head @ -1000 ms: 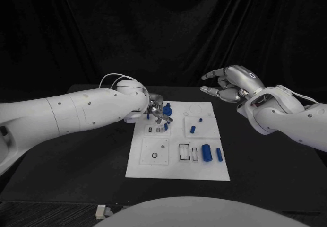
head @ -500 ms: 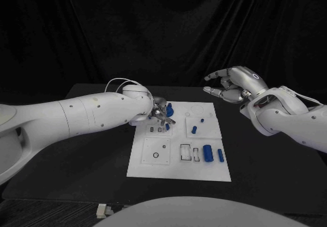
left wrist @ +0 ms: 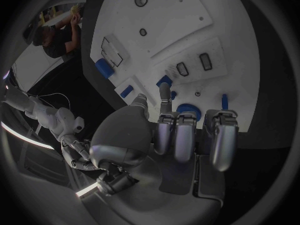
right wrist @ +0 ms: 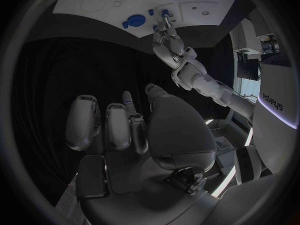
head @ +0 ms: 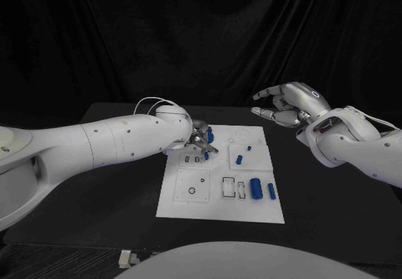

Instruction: Assemble the parts on the task board

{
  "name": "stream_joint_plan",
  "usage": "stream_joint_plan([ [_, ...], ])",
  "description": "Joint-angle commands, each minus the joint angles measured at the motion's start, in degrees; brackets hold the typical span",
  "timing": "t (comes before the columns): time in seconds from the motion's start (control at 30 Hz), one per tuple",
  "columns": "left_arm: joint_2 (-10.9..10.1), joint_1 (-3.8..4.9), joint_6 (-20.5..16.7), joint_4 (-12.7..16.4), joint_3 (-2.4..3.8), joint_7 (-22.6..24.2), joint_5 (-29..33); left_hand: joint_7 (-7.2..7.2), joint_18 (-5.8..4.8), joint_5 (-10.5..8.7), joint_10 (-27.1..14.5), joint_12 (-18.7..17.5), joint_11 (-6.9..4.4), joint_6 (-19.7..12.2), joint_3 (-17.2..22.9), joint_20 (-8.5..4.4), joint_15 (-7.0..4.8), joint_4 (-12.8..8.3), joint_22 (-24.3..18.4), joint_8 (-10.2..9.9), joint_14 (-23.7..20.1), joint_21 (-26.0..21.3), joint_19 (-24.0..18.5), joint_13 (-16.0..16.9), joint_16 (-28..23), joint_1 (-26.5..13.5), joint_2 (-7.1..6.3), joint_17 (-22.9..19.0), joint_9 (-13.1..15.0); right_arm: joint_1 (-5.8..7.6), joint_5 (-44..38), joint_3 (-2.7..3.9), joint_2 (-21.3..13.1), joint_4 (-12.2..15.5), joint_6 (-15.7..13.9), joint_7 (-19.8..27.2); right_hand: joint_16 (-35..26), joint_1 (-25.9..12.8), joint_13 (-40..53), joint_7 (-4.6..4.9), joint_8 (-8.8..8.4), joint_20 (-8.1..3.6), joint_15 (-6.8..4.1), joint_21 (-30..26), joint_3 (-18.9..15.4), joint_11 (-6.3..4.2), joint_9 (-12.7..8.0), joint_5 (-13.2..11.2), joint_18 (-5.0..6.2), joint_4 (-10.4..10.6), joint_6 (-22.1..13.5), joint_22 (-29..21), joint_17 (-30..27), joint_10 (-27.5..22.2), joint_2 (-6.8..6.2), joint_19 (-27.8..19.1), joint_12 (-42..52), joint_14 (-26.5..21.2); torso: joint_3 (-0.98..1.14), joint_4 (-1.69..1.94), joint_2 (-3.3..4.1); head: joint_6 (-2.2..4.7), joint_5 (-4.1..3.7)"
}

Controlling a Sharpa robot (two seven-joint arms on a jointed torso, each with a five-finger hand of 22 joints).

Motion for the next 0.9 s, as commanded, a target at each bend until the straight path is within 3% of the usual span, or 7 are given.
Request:
stream_joint_plan([
  [0.03,0.3,-0.15,0.5,-0.2,0.06,0.4,0.0,0.05,0.09,0.28,6.1,0.1,-0.21,-0.4,0.4,-0.26,-0.28,0.0,12.8,-0.4,6.0,-0.3,2.9,15.1,0.2,0.6,-0.10,15.1,0.0,-0.13,-0.1,0.04,0.0,-0.1,0.6,-1.2,0.2,0.2,14.8,-0.05,0.34,0.04,0.41,-0.1,0.3,0.33,-0.1,0.3,0.34,-0.1,0.5,8.3,0.0,5.8,0.44,0.4,0.1,2.2,0.00,0.04,0.04,0.01,-0.03],
  [0.33,0.4,-0.30,1.3,-0.5,0.06,-0.5,0.0,-0.06,0.08,0.60,6.1,0.1,-0.26,-0.1,0.8,-0.24,-0.28,-0.4,12.8,-0.3,6.0,-0.3,3.0,15.1,0.2,1.3,-0.13,15.1,1.2,-0.19,-0.1,0.04,0.1,-0.2,1.0,-1.5,0.1,0.1,14.7,-0.02,0.36,0.05,0.43,-0.2,0.3,0.36,-0.1,0.4,0.35,0.0,0.5,8.3,-0.1,5.8,0.50,0.4,0.0,2.2,-0.01,-0.08,0.00,0.01,0.12],
  [0.43,0.3,-0.32,1.3,-0.4,0.06,-0.7,0.0,-0.34,0.08,0.61,6.1,0.1,-0.47,0.4,1.0,-0.33,-0.43,-0.4,12.9,0.6,6.0,-0.3,3.0,15.1,0.2,1.4,-0.36,15.1,3.2,-0.23,-0.1,0.04,0.1,-0.3,1.1,-1.6,0.1,0.1,14.6,-0.01,0.37,0.05,0.44,-0.2,0.3,0.37,-0.1,0.4,0.36,0.0,0.6,8.2,-0.1,5.8,0.51,0.3,0.0,2.2,0.00,-0.06,0.00,0.01,0.08],
  [0.63,-0.1,-0.35,1.4,-0.3,0.06,-1.2,0.0,-1.04,0.07,-0.21,6.1,0.1,-1.12,-1.1,1.4,-0.92,-1.03,0.0,13.0,4.9,6.0,-0.4,3.1,15.1,0.2,1.3,-0.79,15.1,13.5,-0.32,-0.1,0.04,0.2,-0.5,1.4,-1.7,0.1,0.1,14.6,-0.01,0.37,0.05,0.44,-0.2,0.3,0.37,-0.1,0.4,0.36,0.0,0.6,8.2,-0.1,5.8,0.51,0.3,0.0,2.2,-0.03,-0.09,-0.01,0.01,0.09],
  [0.9,0.0,-0.36,1.5,-0.7,0.06,-1.8,0.0,-1.05,0.06,-1.30,6.1,0.1,-1.17,-1.8,1.2,-1.01,-1.11,0.4,13.1,5.5,6.0,-0.4,3.2,15.1,0.2,0.6,-0.83,15.1,16.3,-0.44,-0.1,0.04,0.5,-0.8,1.8,-1.9,0.1,0.0,14.6,0.00,0.38,0.06,0.44,-0.3,0.3,0.38,-0.1,0.4,0.37,0.1,0.6,8.2,-0.1,5.8,0.54,0.3,0.0,2.1,-0.03,-0.09,-0.04,0.01,0.15],
])
